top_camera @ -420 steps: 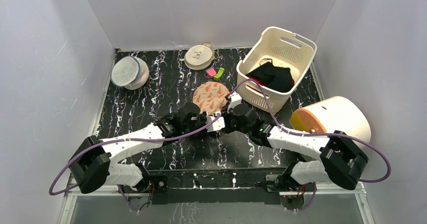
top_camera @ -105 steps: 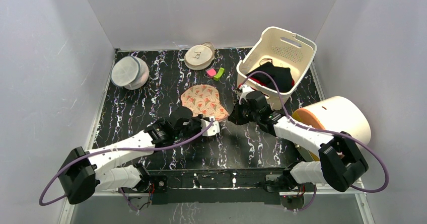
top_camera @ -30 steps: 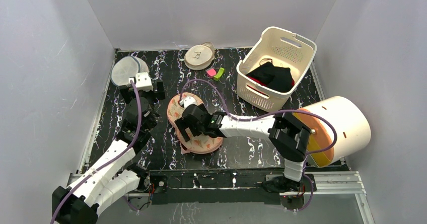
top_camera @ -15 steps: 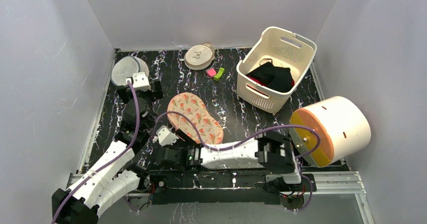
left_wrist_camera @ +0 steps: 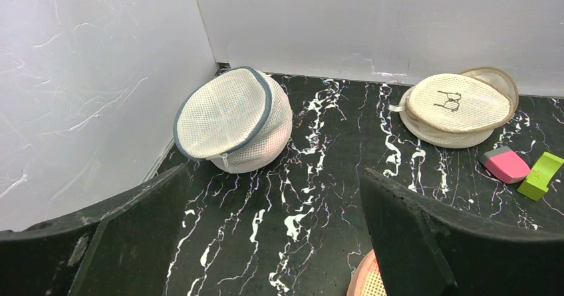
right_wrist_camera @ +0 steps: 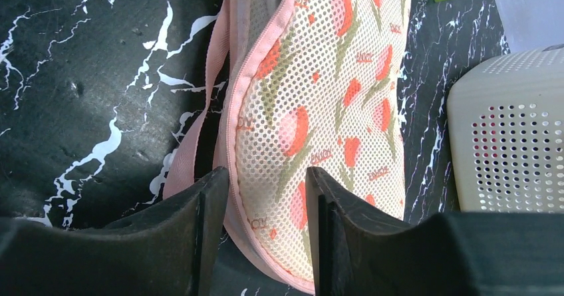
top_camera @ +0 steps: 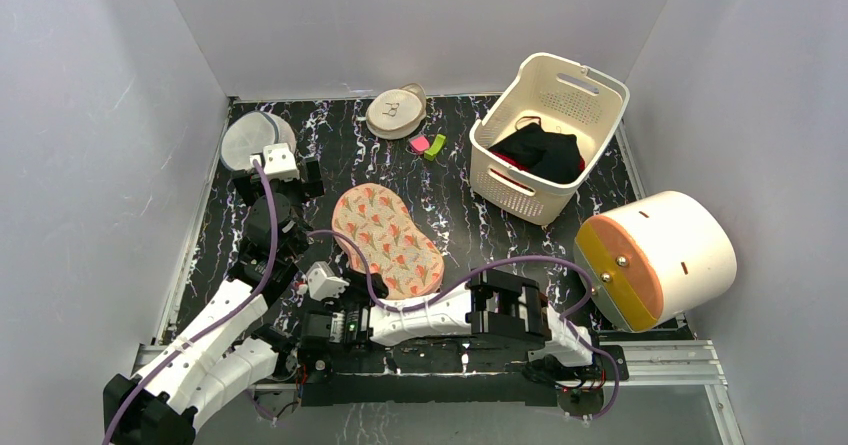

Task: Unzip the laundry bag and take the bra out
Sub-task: Open the laundry bag at the center of the board.

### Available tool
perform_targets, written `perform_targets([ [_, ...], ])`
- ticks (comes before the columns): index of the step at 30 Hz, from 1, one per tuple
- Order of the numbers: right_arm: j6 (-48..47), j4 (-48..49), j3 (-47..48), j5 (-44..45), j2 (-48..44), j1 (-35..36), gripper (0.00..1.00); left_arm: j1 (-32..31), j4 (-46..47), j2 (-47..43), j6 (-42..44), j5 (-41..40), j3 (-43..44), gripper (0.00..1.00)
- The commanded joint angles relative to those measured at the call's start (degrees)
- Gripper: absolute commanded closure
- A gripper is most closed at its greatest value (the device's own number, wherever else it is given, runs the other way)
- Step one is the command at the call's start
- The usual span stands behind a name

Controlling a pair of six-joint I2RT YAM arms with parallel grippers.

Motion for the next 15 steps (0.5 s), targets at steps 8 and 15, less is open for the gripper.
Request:
perform_targets([
  [8, 2.15, 2.81, -0.53, 2.29, -1.33, -0.44, 0.49, 0.20, 1.29, -0.52, -0.58, -0.29, -0.04, 0.02],
  [15, 3.61, 4.31, -2.16, 0.95, -3.63, -1.13, 0.79, 0.20, 1.14, -0.08, -0.56, -0.13, 0.06, 0.01],
])
